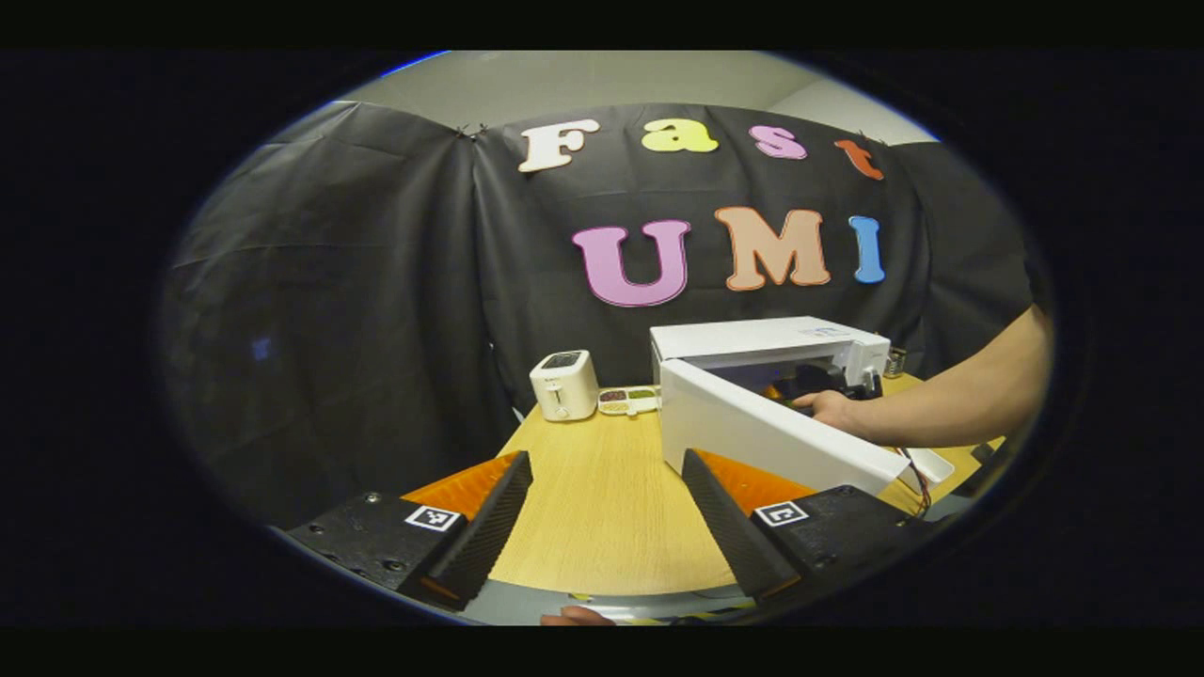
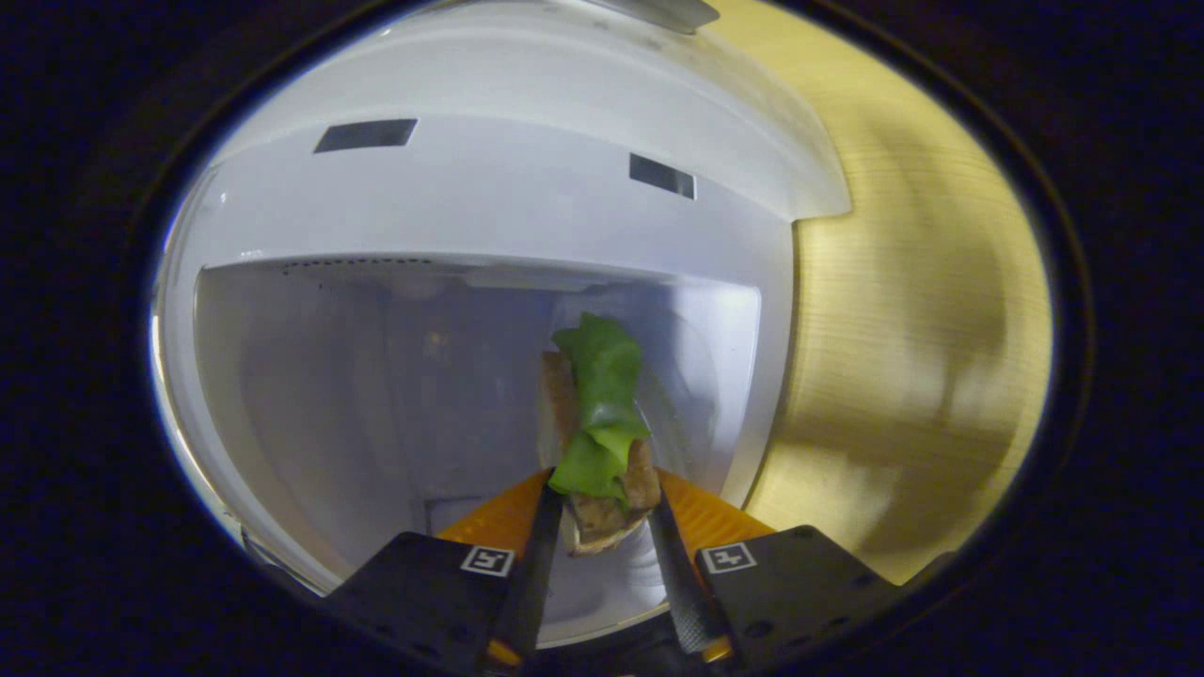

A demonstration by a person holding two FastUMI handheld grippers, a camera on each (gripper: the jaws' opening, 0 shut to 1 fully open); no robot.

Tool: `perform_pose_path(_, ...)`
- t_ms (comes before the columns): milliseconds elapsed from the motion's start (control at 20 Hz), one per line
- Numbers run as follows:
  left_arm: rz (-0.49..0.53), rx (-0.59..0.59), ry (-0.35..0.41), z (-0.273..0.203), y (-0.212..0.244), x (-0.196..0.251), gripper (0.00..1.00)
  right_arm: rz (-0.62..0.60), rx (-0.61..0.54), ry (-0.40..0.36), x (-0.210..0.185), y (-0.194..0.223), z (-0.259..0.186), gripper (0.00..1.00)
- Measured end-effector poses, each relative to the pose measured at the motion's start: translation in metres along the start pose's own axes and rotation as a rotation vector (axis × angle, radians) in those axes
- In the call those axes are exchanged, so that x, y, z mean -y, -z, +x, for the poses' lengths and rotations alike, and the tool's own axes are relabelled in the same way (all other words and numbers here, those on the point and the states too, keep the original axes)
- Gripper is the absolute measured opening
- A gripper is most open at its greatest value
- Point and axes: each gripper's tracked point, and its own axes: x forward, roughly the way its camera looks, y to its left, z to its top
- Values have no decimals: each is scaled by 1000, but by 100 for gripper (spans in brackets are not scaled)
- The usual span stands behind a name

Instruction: Open the microwave oven with the left hand, put the food in, and close the microwave oven.

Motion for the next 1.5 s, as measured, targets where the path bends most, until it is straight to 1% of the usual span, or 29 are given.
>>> perform_pose_path(50,1,-3,2,0,1,0,98,6,5,0,-4,0,-2,57)
perform_pose_path(100,2,0,3,-1,0,0,98,8,13,4,-8,-2,-3,62)
perform_pose_path(150,6,1,4,-1,-1,-1,98,4,25,10,-12,-6,-5,71)
perform_pose_path(300,17,2,9,-2,0,-1,98,-9,21,10,-23,-5,-15,77)
perform_pose_path(350,20,3,14,-2,0,-1,98,-19,17,10,-26,-4,-20,86)
perform_pose_path(400,23,4,20,-3,0,0,98,-33,9,4,-31,-2,-23,88)
perform_pose_path(450,25,5,26,-2,0,1,98,-49,9,11,-32,-2,-28,80)
perform_pose_path(750,37,27,69,1,-7,12,98,-135,-10,23,-31,-2,-62,81)
perform_pose_path(800,37,29,75,1,-6,14,98,-142,-21,28,-28,1,-67,92)
perform_pose_path(1100,38,45,99,1,-11,22,98,-202,-39,15,-26,-2,-101,92)
perform_pose_path(1250,34,50,106,0,-10,27,98,-235,-32,1,-26,-14,-119,92)
perform_pose_path(1350,30,51,105,-1,-10,28,98,-271,-26,-9,-25,-25,-137,92)
perform_pose_path(1400,26,48,93,-1,-8,26,98,-292,-22,-23,-28,-31,-150,92)
perform_pose_path(1500,9,26,92,-1,-1,27,98,-338,5,-48,-32,-49,-180,92)
